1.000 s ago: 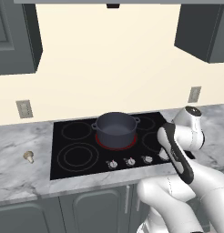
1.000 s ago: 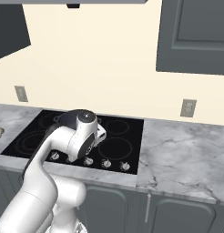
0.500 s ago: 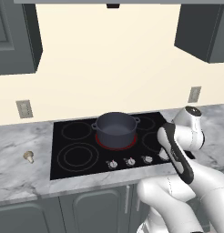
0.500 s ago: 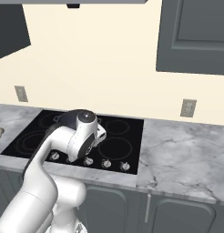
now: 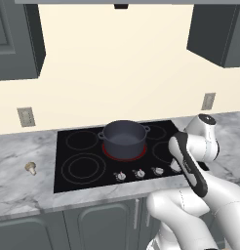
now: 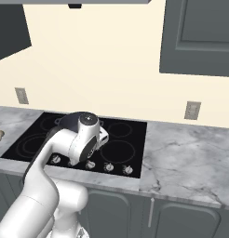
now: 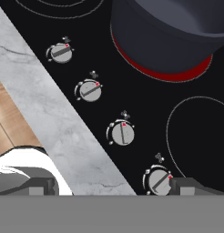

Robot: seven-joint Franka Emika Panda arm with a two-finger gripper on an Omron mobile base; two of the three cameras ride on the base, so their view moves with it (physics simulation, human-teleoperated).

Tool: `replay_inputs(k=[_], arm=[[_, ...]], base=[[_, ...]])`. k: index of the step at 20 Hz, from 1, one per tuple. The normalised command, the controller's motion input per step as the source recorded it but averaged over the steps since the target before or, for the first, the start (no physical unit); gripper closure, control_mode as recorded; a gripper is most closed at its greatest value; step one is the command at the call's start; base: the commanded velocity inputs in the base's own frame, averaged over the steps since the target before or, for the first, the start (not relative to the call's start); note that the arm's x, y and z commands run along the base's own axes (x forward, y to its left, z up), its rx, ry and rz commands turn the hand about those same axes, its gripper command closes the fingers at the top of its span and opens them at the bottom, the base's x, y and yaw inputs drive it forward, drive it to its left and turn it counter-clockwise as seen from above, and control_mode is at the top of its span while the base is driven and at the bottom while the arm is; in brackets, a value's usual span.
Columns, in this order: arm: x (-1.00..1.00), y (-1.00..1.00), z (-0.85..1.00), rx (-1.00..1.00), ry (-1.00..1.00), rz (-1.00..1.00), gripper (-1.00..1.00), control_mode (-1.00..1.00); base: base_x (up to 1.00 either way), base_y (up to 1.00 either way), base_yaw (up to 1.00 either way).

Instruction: Turn on the burner for the pot on the stove. Wait thirty seconds for the pot to heat up. Then add the mushroom to the pot.

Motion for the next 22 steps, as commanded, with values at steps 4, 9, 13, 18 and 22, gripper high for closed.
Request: replay_inputs(k=[4, 9, 13, 18, 22], arm=[[0.0, 0.0, 0.0, 0.0, 0.0, 0.0, -1.0, -1.0], [0.0, 0.0, 0.0, 0.0, 0.0, 0.0, -1.0, -1.0], [0.0, 0.0, 0.0, 0.0, 0.0, 0.0, -1.0, -1.0], [0.0, 0.0, 0.0, 0.0, 0.0, 0.0, -1.0, -1.0], [0.0, 0.0, 0.0, 0.0, 0.0, 0.0, -1.0, -1.0]], base=[[0.0, 0.0, 0.0], [0.0, 0.0, 0.0], [0.0, 0.0, 0.0], [0.0, 0.0, 0.0], [0.0, 0.0, 0.0]])
